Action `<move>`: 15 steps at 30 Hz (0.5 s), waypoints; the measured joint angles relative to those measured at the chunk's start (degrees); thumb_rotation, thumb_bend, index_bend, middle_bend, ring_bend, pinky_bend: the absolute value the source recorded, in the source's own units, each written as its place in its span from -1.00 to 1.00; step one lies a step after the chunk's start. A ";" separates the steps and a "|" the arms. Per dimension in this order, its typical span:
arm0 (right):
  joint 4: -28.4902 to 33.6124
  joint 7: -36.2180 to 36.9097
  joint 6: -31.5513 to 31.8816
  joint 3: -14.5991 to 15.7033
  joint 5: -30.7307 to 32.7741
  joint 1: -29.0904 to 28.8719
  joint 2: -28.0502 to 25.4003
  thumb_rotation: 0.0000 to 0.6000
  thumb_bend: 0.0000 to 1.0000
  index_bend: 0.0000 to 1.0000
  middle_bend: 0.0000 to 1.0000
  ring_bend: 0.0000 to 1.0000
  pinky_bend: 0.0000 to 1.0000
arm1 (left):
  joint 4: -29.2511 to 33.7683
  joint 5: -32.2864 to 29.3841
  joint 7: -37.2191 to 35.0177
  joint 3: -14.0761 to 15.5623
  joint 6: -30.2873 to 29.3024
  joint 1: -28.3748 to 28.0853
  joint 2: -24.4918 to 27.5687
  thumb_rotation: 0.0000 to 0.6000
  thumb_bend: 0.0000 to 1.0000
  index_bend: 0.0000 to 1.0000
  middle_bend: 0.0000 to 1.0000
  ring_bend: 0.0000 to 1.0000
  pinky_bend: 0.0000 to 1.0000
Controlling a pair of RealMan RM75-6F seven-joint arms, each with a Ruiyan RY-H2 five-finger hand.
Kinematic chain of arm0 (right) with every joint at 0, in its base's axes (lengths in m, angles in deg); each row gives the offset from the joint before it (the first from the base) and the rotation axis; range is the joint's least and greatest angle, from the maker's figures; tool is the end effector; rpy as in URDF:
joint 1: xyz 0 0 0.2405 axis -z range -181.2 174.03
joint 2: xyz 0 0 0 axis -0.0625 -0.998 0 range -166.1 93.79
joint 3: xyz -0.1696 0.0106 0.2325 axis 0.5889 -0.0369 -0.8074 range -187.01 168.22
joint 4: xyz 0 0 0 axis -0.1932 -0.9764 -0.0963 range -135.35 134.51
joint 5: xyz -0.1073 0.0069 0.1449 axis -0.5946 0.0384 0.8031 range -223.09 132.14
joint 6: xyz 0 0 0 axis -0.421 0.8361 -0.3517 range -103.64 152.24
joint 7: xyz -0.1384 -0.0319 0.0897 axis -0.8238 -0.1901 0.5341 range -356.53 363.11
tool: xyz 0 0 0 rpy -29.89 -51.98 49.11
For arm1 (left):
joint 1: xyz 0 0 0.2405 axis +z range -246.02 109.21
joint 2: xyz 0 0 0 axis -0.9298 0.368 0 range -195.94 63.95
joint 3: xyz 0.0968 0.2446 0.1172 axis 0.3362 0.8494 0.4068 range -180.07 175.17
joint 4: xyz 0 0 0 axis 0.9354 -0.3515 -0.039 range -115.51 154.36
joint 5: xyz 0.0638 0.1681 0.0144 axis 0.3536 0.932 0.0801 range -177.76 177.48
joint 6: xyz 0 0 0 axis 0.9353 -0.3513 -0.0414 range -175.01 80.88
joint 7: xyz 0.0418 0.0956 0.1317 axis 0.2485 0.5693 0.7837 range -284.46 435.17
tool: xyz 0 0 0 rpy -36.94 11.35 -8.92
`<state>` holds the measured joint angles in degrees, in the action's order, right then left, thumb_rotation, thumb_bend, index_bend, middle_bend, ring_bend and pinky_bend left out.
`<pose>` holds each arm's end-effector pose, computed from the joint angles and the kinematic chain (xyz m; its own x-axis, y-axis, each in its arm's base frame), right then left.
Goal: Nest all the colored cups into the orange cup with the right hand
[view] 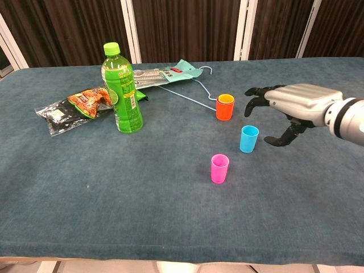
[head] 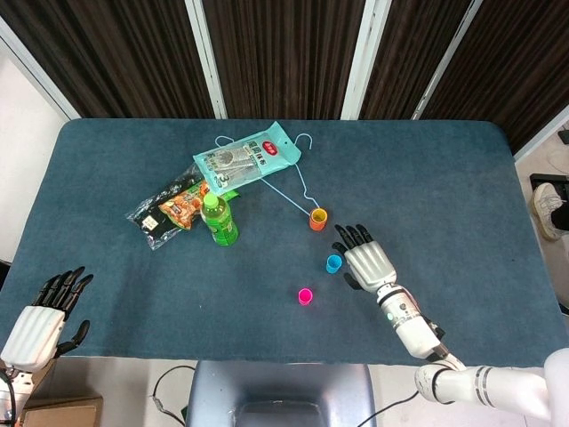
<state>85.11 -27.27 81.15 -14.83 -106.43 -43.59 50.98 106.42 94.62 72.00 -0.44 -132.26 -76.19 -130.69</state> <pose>-0.2034 -0.3635 0.0064 0.6155 -0.2525 0.7466 -0.7756 -0.3623 0.5169 -0.3181 0.2049 0.1806 0.4377 0.0643 0.8968 0.8862 -0.1996 -0.4182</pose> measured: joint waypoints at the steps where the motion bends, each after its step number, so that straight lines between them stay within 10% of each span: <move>1: -0.83 -0.15 -0.30 -0.16 0.34 -0.24 0.71 1.00 -0.04 -0.22 -1.00 -1.00 -1.00 | -0.02 0.00 -0.05 -0.01 -0.05 0.02 0.01 1.00 -0.13 -1.00 -1.00 -1.00 -0.79; 15: -5.95 -1.21 -1.93 -1.91 3.43 -1.96 5.73 1.00 -0.04 0.06 -1.00 -1.00 -1.00 | -0.05 -0.09 -0.47 0.05 -0.31 0.17 0.23 1.00 -0.13 -1.00 -1.00 -1.00 -0.79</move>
<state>79.16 -28.48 79.22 -16.74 -103.01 -45.55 56.72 106.37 94.53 71.54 -0.39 -132.58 -76.02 -130.46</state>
